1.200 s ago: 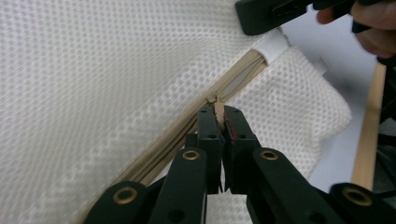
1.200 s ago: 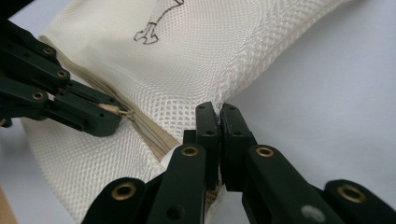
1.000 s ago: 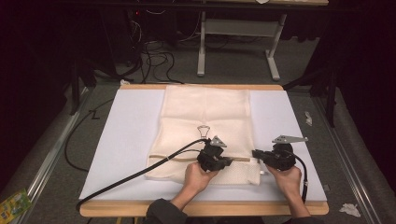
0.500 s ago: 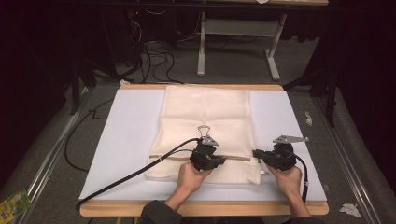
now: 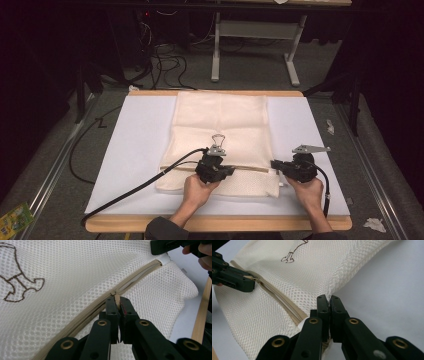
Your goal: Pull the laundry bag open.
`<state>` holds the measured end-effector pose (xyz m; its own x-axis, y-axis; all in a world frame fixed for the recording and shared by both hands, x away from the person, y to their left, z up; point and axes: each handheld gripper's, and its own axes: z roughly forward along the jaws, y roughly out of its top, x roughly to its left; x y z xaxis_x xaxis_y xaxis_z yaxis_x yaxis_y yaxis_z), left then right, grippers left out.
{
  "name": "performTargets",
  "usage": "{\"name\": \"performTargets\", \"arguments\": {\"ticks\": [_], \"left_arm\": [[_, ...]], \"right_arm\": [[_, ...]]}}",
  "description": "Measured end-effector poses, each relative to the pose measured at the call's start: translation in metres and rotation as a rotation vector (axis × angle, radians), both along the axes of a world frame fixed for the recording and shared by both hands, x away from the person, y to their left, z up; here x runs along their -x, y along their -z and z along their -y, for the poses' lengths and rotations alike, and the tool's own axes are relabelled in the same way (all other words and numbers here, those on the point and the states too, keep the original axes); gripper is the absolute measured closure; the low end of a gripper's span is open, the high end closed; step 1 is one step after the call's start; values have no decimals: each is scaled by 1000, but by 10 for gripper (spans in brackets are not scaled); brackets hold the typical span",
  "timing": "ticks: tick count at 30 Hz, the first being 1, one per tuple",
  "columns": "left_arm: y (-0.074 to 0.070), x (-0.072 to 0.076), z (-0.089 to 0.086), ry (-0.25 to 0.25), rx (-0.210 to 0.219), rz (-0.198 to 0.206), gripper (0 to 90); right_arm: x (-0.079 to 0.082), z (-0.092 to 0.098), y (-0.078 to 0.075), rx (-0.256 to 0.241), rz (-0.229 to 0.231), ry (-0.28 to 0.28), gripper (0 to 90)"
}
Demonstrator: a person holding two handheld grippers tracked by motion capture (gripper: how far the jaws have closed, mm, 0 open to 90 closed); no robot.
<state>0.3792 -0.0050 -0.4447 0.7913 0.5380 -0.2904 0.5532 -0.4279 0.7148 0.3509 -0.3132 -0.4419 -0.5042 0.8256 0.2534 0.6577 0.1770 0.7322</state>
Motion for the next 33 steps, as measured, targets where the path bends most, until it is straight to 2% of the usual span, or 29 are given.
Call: {"name": "performTargets", "arguments": {"ticks": [4,33], "left_arm": [[0,0,-4,-6,12,-6,873],[-3,2,-22,-26,4,10,872]], "right_arm": [[0,0,0,-3,-4,0,889],[-1,-1,0,0,0,3,889]]}}
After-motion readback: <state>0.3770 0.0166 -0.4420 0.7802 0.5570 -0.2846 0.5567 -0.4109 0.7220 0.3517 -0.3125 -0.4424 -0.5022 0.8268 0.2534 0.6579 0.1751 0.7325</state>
